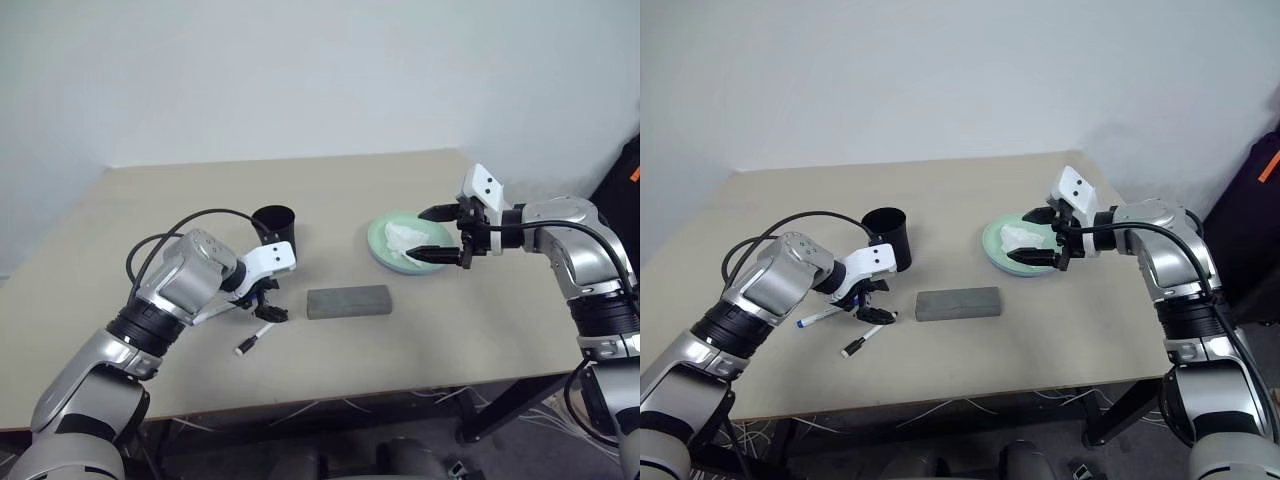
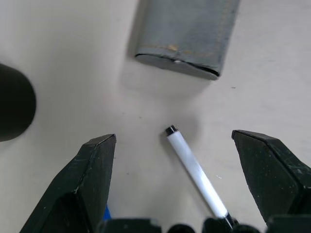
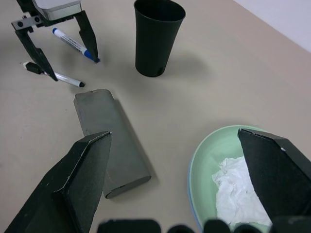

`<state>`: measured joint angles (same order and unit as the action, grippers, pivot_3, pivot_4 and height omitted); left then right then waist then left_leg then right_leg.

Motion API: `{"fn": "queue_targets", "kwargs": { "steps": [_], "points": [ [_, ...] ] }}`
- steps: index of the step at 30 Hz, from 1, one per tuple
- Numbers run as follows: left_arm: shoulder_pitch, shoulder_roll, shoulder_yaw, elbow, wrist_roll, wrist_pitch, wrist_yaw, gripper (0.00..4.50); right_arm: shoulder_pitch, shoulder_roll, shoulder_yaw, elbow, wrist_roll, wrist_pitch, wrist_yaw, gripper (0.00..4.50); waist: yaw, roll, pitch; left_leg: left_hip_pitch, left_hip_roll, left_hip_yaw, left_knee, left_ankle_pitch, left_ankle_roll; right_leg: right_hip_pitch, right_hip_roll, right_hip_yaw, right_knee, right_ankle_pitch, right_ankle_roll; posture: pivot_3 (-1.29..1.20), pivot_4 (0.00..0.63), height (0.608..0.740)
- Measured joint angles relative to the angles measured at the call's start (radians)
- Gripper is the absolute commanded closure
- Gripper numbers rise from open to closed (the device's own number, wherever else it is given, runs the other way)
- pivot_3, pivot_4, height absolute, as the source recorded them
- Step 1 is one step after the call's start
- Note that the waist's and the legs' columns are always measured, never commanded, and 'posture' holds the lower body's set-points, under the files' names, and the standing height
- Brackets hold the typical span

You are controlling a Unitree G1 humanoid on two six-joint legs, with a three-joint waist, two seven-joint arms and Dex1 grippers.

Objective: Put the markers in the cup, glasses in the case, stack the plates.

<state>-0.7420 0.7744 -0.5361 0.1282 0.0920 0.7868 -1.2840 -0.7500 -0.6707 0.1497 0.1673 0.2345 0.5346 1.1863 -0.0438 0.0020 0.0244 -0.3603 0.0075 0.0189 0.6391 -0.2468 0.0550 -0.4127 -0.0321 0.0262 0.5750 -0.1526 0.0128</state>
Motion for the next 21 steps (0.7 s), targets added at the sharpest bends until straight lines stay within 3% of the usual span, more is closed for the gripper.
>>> {"fn": "queue_targets", "kwargs": {
  "steps": [9, 21],
  "points": [
    [-0.023, 0.004, -0.116, 0.027, 0.046, 0.081, -0.049, 0.45, 0.009, 0.0, 0.0, -0.007, 0.001, 0.006, -0.008, 0.0, 0.0, 0.0, 0.0, 0.0, 0.0, 0.0, 0.0, 0.0, 0.0, 0.0, 0.0, 0.0, 0.0, 0.0, 0.0, 0.0, 0.0, 0.731],
    [-0.059, -0.039, -0.153, 0.099, 0.07, 0.102, -0.052, 0.45, 0.014, 0.002, -0.001, -0.026, 0.002, 0.014, -0.01, 0.0, 0.0, 0.0, 0.0, 0.0, 0.0, -0.001, 0.0, 0.0, 0.0, 0.0, 0.0, 0.0, 0.0, 0.0, 0.0, 0.0, 0.0, 0.731]
  ]
}}
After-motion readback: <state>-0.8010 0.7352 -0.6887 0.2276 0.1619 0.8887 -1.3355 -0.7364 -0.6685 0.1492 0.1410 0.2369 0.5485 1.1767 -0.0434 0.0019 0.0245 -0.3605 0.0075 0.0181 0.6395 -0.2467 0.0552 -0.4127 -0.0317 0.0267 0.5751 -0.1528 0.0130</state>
